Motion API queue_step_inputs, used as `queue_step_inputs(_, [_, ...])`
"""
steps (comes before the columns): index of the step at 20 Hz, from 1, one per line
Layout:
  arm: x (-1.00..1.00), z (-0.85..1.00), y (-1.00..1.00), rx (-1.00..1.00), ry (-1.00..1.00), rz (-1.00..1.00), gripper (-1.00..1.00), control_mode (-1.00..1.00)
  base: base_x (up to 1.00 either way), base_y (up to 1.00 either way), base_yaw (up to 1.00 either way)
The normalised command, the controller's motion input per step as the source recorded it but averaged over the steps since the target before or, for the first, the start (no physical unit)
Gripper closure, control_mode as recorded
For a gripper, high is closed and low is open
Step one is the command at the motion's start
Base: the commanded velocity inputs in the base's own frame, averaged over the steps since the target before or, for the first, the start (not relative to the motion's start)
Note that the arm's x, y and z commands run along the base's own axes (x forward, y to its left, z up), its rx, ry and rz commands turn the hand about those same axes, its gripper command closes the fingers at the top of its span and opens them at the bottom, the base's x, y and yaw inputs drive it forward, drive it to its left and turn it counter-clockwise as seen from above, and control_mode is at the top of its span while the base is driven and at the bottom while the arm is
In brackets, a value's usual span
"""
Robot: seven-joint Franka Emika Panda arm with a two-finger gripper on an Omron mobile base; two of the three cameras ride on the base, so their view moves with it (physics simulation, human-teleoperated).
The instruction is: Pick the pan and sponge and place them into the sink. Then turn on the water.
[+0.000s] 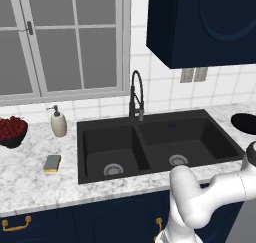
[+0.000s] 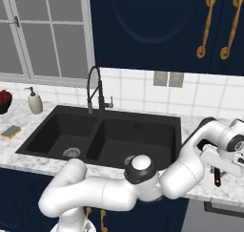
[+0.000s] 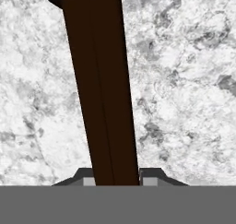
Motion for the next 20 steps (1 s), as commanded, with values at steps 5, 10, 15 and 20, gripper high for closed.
queue_step_inputs(5, [-0.19, 0.19, 0.28, 0.0, 0.0, 0.13, 1.0, -1.0, 0.0, 0.0, 0.0])
queue_step_inputs(10, [-0.1, 0.19, 0.33, 0.0, -0.02, 0.13, 1.0, -1.0, 0.0, 0.0, 0.0])
queue_step_inputs(15, [-0.01, 0.22, 0.37, 0.0, -0.1, 0.08, 1.0, -1.0, 0.0, 0.0, 0.0])
queue_step_inputs(20, [0.0, 0.21, 0.43, 0.0, -0.03, 0.06, 1.0, -1.0, 0.0, 0.0, 0.0])
